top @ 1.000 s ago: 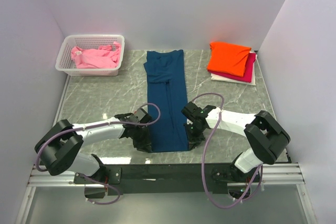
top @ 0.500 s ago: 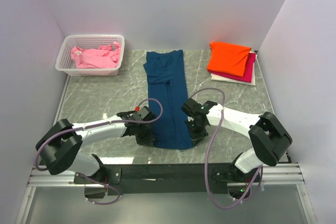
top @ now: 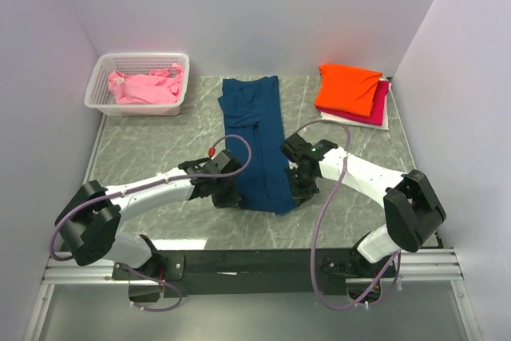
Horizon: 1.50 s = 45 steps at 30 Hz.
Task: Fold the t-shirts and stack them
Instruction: Fold the tshirt
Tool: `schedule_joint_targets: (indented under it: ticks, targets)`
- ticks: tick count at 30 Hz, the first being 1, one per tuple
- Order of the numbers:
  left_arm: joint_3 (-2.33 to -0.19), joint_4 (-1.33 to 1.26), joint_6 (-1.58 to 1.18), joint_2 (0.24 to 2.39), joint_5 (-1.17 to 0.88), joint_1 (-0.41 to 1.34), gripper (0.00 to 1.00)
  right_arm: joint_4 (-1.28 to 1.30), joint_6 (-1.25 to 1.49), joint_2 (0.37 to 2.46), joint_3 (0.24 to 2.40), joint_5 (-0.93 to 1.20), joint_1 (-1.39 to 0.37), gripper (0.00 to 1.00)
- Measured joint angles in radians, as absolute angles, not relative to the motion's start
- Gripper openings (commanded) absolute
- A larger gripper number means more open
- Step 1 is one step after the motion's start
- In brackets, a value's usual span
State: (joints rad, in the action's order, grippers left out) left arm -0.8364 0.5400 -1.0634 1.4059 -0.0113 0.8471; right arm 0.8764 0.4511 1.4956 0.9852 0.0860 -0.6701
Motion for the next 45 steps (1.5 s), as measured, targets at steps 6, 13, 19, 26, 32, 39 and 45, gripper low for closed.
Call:
schedule_joint_targets:
  ticks: [6, 13, 19, 26, 32, 39, 45]
  targets:
    - [-0.897, 0.557, -1.047, 1.443, 0.039, 0.825, 0.00, 0.883, 0.452, 1.521, 1.065, 0.077, -0.649, 0.00]
    - [-0.955, 0.563, -1.024, 1.508, 0.091, 0.778, 0.00, 0.883, 0.445, 1.636, 1.203, 0.059, -0.604, 0.00]
    - [-1.024, 0.566, -0.990, 1.576, 0.132, 0.722, 0.00, 0.888, 0.424, 1.759, 1.333, 0.048, -0.569, 0.00]
    - [-1.135, 0.558, -0.933, 1.690, 0.148, 0.654, 0.00, 0.893, 0.410, 1.903, 1.481, 0.043, -0.540, 0.00]
    - [-1.192, 0.545, -0.881, 1.766, 0.145, 0.599, 0.00, 0.917, 0.405, 2.022, 1.621, 0.035, -0.513, 0.00]
    - [-1.239, 0.513, -0.836, 1.808, 0.100, 0.510, 0.00, 0.975, 0.401, 2.130, 1.813, 0.026, -0.482, 0.00]
    - [-1.291, 0.465, -0.789, 1.874, 0.036, 0.458, 0.00, 1.019, 0.399, 2.210, 1.945, 0.025, -0.458, 0.00]
